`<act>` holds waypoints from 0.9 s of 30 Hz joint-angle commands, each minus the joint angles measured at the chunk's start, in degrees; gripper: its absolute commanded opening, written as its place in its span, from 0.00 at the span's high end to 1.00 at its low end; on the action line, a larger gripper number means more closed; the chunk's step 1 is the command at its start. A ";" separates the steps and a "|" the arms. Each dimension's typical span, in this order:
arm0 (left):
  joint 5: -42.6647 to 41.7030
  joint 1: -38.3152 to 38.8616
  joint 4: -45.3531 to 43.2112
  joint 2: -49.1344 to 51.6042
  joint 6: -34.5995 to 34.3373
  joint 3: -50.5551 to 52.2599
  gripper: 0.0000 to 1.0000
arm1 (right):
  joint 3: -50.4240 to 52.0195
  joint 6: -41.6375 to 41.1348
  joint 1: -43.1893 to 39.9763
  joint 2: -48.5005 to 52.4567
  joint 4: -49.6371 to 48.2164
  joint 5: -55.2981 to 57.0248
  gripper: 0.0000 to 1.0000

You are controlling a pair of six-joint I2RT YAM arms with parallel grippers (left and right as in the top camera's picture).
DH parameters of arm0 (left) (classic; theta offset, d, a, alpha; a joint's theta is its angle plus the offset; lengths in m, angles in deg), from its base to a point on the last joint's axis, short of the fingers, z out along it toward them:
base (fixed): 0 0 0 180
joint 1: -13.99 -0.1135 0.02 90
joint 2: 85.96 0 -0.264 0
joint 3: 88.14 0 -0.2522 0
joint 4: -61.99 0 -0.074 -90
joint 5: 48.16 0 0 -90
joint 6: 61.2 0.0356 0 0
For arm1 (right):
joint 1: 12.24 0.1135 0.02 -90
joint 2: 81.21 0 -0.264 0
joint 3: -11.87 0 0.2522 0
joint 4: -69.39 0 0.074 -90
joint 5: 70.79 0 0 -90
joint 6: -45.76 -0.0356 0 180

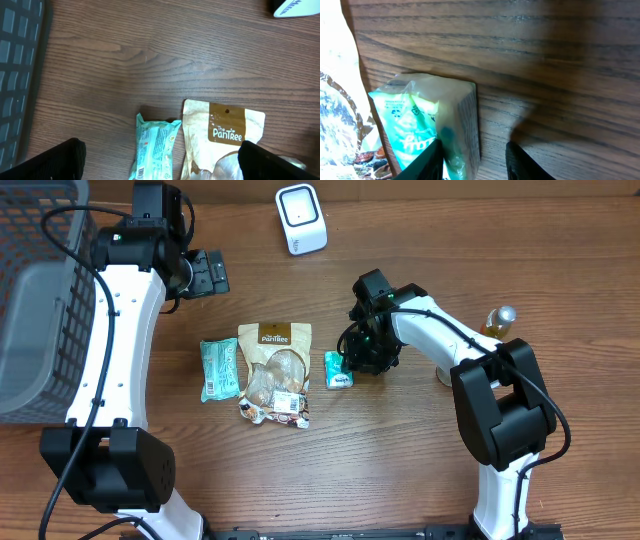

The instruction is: Scan the item barcode

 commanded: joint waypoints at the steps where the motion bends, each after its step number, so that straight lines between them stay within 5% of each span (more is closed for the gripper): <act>1: -0.13 0.37 0.00 -0.44 -0.17 -0.68 0.01 | 1.03 0.13 0.07 -0.74 -0.72 0.74 0.61; 27: -0.13 0.33 0.00 -0.44 -0.17 -0.68 0.00 | 1.03 0.13 0.07 -0.74 -2.25 0.74 0.59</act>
